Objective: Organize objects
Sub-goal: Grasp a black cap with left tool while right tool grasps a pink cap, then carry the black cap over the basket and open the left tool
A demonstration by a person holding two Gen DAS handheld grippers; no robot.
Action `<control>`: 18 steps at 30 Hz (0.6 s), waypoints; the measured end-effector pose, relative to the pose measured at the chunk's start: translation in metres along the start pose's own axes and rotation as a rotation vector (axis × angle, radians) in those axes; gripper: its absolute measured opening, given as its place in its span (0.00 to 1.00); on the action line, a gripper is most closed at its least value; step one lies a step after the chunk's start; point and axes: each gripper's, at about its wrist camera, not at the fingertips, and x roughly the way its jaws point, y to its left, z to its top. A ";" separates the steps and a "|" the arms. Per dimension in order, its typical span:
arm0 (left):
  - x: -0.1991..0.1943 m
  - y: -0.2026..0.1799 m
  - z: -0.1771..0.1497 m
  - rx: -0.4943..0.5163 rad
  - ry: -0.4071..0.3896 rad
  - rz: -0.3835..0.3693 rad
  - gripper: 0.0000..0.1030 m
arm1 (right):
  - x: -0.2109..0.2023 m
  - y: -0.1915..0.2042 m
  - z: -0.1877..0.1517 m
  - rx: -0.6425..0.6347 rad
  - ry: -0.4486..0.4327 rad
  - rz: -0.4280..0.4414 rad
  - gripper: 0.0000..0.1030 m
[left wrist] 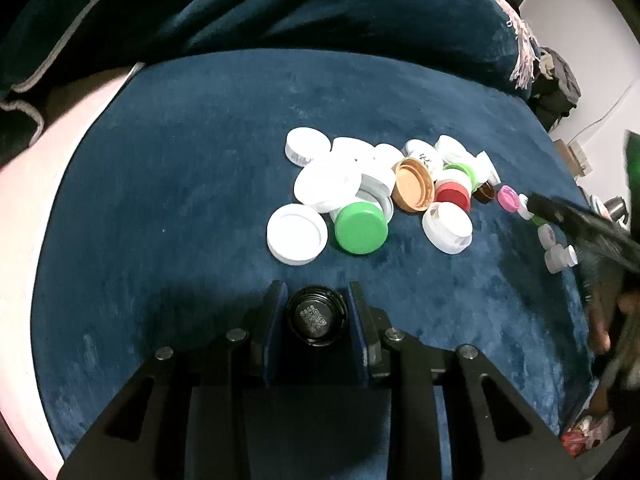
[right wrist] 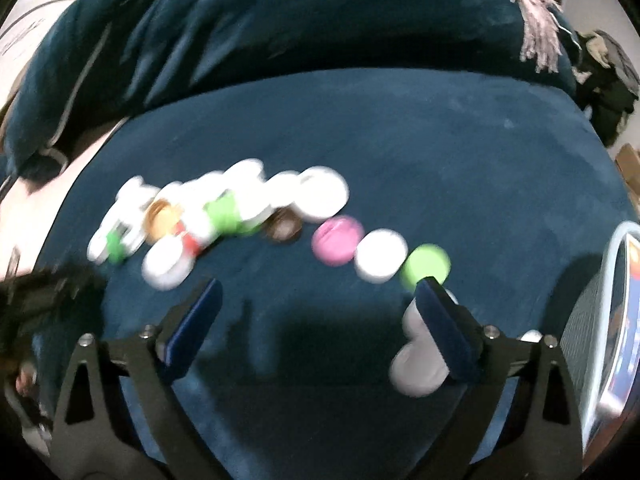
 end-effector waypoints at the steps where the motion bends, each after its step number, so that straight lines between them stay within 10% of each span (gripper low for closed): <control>1: 0.000 0.000 0.000 -0.002 0.003 -0.003 0.30 | 0.006 -0.004 0.007 -0.009 0.009 -0.006 0.91; 8: 0.001 -0.001 0.001 -0.005 0.013 -0.007 0.30 | 0.044 -0.003 0.025 -0.238 0.162 0.003 0.82; 11: -0.003 0.002 0.000 -0.020 0.016 -0.037 0.30 | 0.052 0.001 0.021 -0.280 0.224 0.023 0.33; 18: -0.024 -0.002 -0.002 -0.017 0.008 -0.091 0.30 | 0.008 0.000 0.007 -0.182 0.146 0.133 0.30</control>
